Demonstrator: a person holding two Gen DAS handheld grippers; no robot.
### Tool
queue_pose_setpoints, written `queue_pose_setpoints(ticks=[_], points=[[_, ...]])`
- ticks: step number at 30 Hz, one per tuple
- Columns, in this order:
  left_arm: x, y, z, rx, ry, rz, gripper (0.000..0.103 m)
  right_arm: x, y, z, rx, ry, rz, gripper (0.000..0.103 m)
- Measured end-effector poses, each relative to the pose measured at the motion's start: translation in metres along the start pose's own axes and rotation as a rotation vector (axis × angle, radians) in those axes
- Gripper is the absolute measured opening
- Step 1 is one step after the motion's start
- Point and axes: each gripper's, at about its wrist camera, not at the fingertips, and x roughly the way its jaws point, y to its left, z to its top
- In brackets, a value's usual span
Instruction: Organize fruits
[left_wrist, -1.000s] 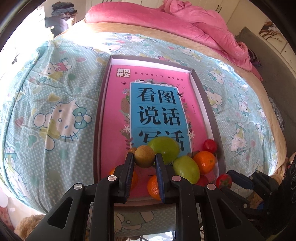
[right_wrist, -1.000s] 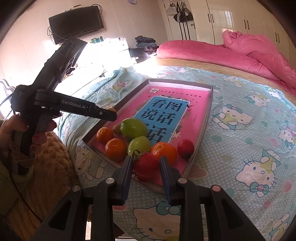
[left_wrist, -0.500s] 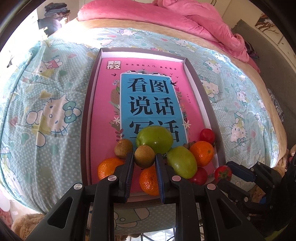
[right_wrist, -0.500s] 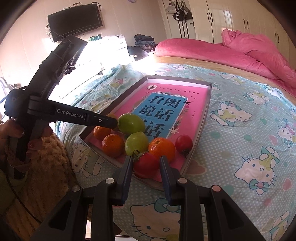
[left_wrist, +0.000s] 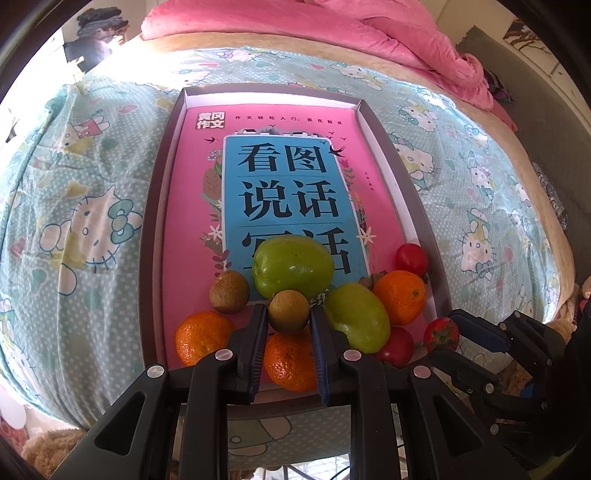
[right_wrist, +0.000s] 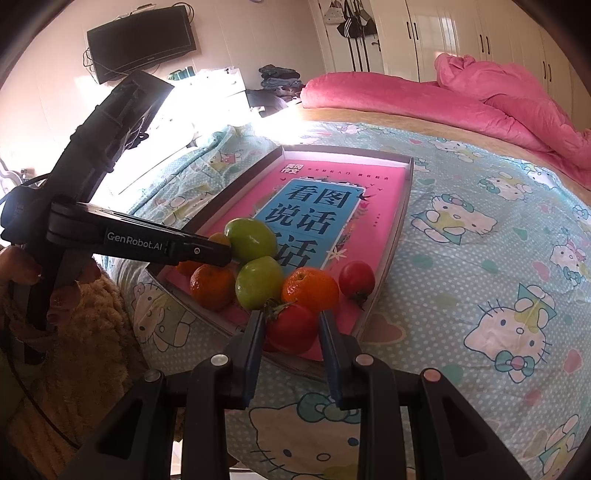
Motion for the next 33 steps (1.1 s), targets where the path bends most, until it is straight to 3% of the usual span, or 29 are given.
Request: queue_pose_setpoints(ticks=[13, 17, 19, 20, 22, 24, 26, 31, 33], points=[[0.001, -0.002, 0.0, 0.004, 0.003, 0.001, 0.023, 0.004, -0.006, -0.003, 0.028, 0.026, 0.005, 0.031], [0.001, -0.003, 0.0, 0.006, 0.006, 0.003, 0.024, 0.0, -0.007, -0.002, 0.032, 0.018, 0.0, 0.042], [0.0, -0.005, 0.0, 0.009, 0.004, 0.007, 0.025, -0.002, -0.008, 0.0, 0.039, 0.011, 0.0, 0.042], [-0.001, -0.005, 0.0, 0.01, 0.002, 0.009, 0.027, -0.004, -0.009, 0.0, 0.041, 0.006, -0.002, 0.043], [-0.004, -0.006, -0.001, 0.011, -0.008, 0.016, 0.046, -0.009, -0.01, 0.002, 0.047, -0.005, -0.007, 0.046], [-0.009, -0.009, -0.002, 0.013, -0.026, 0.016, 0.054, -0.014, -0.013, 0.003, 0.054, -0.017, -0.013, 0.055], [-0.015, -0.012, -0.003, 0.018, -0.044, 0.011, 0.055, -0.021, -0.016, 0.005, 0.059, -0.033, -0.031, 0.06], [-0.031, -0.022, -0.012, 0.019, -0.084, 0.005, 0.069, -0.041, -0.028, 0.01, 0.096, -0.084, -0.064, 0.067], [-0.038, -0.027, -0.016, 0.007, -0.1, -0.003, 0.074, -0.053, -0.031, 0.012, 0.113, -0.11, -0.076, 0.077]])
